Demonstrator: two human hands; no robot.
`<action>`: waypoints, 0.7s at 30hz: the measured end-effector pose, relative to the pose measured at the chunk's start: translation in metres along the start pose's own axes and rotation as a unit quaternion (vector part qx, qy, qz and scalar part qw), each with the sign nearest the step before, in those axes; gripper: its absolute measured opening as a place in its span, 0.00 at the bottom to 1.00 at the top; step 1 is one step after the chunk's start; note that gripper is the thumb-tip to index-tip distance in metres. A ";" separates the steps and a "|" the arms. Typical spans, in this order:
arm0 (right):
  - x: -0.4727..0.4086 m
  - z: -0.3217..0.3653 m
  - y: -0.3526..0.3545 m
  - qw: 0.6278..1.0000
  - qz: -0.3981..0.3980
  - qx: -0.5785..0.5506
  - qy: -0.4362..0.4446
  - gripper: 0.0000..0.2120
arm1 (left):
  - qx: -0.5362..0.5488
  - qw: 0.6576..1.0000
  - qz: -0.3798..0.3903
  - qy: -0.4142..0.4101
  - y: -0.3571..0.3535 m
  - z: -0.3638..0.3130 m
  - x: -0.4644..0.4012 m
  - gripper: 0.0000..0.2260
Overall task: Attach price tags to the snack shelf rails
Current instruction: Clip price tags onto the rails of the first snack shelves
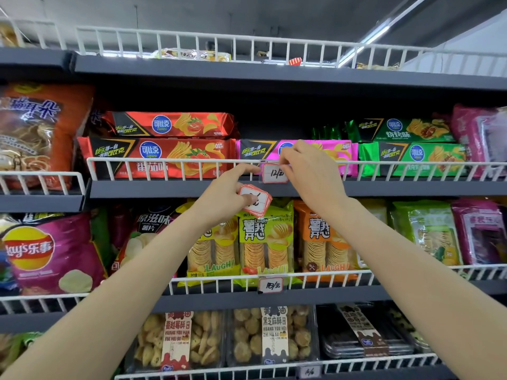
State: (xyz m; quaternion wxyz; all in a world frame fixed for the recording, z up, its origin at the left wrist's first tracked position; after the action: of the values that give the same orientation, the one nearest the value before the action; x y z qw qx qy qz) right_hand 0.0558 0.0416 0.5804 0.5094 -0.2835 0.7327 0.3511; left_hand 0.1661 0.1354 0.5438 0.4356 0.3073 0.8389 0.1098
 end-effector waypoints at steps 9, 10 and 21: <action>-0.002 0.006 0.006 1.000 -0.015 -0.006 0.002 0.04 | 0.018 0.999 -0.045 -0.012 0.003 -0.011 -0.001 0.20; 0.000 0.005 0.006 1.000 -0.024 -0.009 -0.011 0.04 | 0.026 0.998 -0.049 -0.010 0.003 -0.011 -0.001 0.20; 0.013 0.016 0.012 0.994 0.022 -0.015 -0.108 0.13 | 0.131 0.978 -0.162 0.028 0.018 -0.009 0.011 0.10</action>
State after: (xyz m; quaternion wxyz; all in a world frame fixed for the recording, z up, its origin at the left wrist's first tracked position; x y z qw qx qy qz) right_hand 0.0516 0.0608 0.5672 0.5731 -0.2352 0.6743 0.4020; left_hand 0.1611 0.1569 0.5500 0.3801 0.2181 0.8966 -0.0645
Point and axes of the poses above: each hand's wrist, its own x-axis away from the middle knuckle, its own y-axis out of the back of the hand, z = x × y, the point moved 5 cm from there along -x, towards the middle knuckle, and after that the axes turned 13 degrees about -z, right-handed, at the moved point
